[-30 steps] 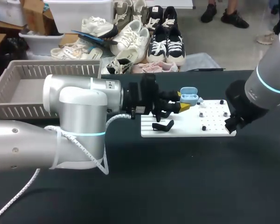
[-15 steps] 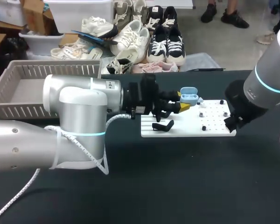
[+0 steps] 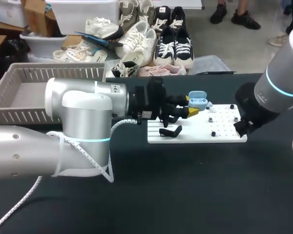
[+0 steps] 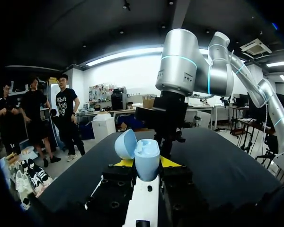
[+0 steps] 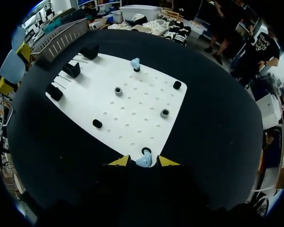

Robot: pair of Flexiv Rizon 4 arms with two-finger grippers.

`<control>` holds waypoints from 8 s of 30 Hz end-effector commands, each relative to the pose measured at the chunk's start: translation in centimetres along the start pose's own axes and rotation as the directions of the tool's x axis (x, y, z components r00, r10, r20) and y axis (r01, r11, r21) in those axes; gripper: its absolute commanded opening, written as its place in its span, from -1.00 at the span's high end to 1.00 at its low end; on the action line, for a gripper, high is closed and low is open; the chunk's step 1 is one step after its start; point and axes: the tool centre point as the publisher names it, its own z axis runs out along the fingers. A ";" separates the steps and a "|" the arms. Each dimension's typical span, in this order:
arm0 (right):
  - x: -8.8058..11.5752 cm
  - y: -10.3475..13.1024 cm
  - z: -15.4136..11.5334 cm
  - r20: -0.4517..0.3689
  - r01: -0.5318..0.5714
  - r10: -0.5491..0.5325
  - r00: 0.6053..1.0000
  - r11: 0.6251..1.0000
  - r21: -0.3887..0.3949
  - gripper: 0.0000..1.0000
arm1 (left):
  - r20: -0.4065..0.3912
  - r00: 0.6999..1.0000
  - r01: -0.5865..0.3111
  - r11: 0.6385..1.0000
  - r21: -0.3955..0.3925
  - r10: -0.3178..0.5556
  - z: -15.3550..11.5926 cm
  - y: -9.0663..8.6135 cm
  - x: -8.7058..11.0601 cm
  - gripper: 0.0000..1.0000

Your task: Pick up each earbud case from the left stands, insert the matching earbuds, close the lid, and place the case in the box.

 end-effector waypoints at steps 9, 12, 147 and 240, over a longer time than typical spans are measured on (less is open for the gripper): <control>-0.2 0.0 0.1 -0.004 -0.010 0.010 1.000 1.000 0.013 0.78 | 0.002 1.000 -0.001 1.000 -0.002 0.001 -0.1 -0.1 0.0 1.00; -0.1 0.0 0.2 -0.006 -0.015 0.015 1.000 1.000 0.012 0.84 | 0.002 1.000 -0.001 1.000 -0.002 0.001 -0.1 -0.1 0.0 1.00; -10.8 11.9 -14.9 -0.052 -0.836 0.857 0.512 0.511 0.200 1.00 | 0.002 1.000 -0.001 1.000 -0.002 0.001 -0.1 -0.1 0.0 1.00; -10.9 11.9 -12.1 -0.092 -0.832 0.860 0.502 0.509 0.219 1.00 | 0.002 1.000 -0.001 1.000 -0.002 0.001 -0.1 -0.1 0.0 1.00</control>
